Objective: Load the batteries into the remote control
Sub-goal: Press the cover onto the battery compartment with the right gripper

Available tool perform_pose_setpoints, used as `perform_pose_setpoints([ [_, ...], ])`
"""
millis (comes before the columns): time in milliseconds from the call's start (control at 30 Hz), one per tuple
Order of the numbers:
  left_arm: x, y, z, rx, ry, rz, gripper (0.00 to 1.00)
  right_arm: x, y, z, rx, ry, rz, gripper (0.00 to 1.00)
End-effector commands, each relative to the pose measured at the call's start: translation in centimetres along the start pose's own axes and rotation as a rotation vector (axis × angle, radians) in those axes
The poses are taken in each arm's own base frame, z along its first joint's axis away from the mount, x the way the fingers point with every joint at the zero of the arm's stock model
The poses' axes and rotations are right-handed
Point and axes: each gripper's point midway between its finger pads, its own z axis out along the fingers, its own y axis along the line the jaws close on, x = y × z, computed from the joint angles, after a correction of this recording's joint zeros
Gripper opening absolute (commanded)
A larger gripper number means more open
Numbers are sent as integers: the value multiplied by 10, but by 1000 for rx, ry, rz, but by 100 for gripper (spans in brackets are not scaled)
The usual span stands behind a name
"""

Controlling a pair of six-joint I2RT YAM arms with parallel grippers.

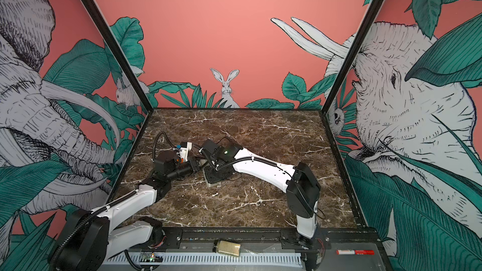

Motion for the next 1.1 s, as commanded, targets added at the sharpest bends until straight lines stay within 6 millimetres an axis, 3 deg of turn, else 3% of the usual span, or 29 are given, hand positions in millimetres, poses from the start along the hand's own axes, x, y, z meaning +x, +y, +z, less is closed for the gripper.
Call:
perform_pose_setpoints([
  [0,-11,-31,-4,101,-18,50,0,-4,4,-9,-22,-48,-1,1],
  [1067,-10,-32,-4,107,-17,59,0,-3,10,-22,-81,-104,-16,0],
])
